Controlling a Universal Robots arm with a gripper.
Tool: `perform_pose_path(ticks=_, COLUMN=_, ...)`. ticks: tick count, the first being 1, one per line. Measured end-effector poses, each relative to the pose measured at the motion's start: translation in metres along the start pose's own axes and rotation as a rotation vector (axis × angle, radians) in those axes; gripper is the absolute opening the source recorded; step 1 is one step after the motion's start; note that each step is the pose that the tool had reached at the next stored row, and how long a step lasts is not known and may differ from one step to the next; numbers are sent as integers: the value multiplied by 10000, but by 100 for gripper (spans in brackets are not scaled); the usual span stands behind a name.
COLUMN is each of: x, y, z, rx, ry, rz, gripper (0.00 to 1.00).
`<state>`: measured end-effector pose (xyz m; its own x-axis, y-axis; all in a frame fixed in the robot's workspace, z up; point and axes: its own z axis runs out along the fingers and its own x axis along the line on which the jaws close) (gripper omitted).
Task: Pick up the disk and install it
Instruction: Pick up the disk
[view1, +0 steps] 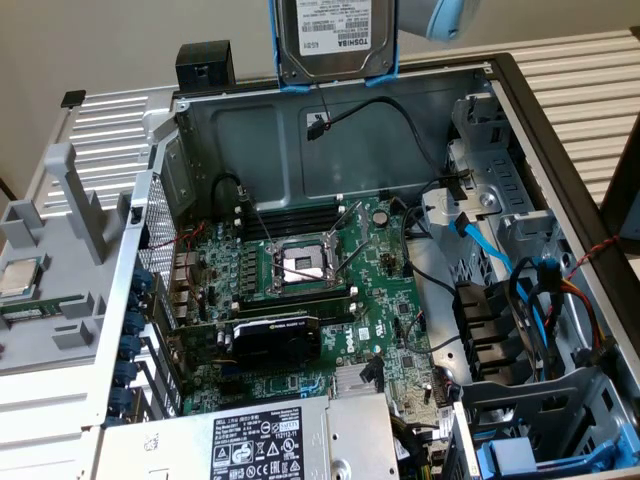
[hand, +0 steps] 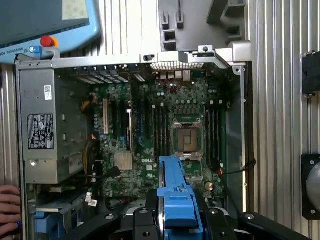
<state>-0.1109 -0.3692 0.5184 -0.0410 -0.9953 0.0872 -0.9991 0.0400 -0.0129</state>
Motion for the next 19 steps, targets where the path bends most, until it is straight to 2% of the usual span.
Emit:
perform_pose_path(ticks=4, x=69, y=-83, z=6, rx=-2, ry=-24, rz=0, gripper=37)
perform_pose_path(ticks=19, x=367, y=-130, z=-124, rx=-5, ry=-56, rz=17, gripper=37)
